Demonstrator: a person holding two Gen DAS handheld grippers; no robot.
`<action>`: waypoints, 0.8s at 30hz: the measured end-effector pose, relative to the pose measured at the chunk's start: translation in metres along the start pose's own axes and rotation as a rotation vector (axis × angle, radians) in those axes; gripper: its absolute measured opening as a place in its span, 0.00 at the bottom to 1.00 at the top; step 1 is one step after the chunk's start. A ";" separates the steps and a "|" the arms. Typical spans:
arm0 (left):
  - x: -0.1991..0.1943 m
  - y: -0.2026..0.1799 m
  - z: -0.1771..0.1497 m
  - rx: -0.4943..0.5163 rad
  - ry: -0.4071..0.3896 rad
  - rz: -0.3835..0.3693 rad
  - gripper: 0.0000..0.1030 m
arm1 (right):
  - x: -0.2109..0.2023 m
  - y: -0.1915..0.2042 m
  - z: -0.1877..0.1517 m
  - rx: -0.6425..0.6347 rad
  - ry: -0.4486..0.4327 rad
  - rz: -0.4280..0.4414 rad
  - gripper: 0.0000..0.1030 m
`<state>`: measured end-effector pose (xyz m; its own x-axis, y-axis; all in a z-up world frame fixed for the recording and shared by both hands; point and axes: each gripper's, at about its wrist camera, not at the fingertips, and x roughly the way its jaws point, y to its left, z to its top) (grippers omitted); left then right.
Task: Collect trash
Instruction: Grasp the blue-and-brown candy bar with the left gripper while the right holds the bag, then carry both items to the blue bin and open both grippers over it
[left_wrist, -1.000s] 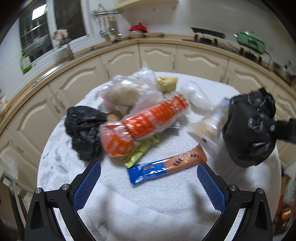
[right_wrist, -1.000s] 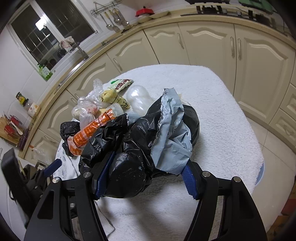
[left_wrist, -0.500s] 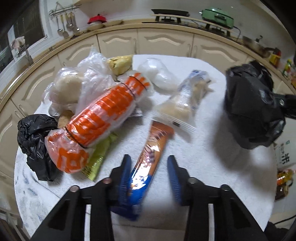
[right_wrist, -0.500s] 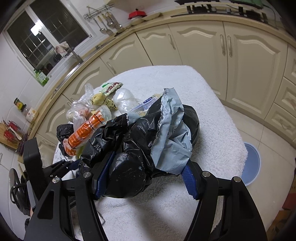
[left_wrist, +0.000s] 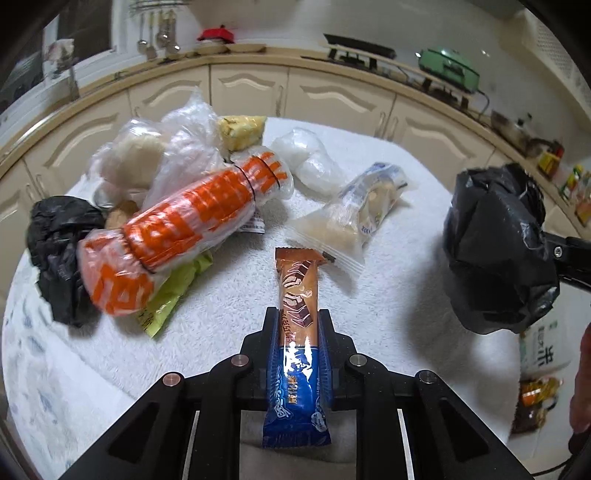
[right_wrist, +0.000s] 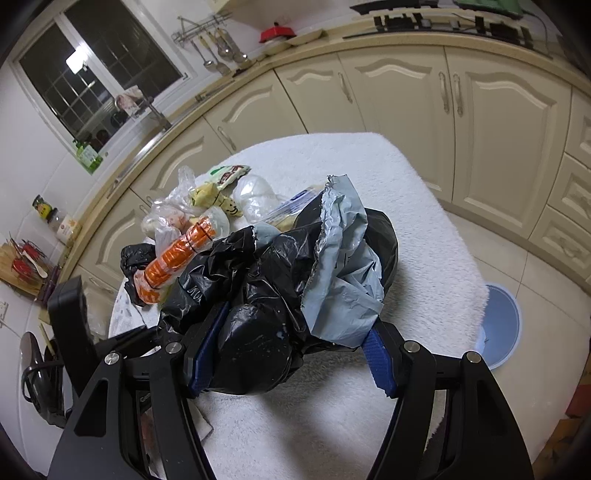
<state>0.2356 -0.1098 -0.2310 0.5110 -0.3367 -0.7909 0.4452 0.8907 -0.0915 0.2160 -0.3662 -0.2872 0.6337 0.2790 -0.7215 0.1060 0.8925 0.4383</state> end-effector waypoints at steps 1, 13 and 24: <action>-0.005 0.000 -0.001 -0.009 -0.013 0.006 0.15 | -0.002 -0.002 0.000 0.003 -0.005 0.005 0.67; -0.078 -0.035 0.014 -0.011 -0.202 0.061 0.15 | -0.051 -0.012 0.012 -0.001 -0.125 0.047 0.67; -0.100 -0.115 0.045 0.091 -0.311 -0.065 0.15 | -0.125 -0.077 0.028 0.084 -0.296 -0.039 0.67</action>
<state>0.1656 -0.1925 -0.1141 0.6733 -0.4818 -0.5608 0.5412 0.8380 -0.0701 0.1495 -0.4799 -0.2160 0.8225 0.1191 -0.5561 0.1894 0.8647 0.4653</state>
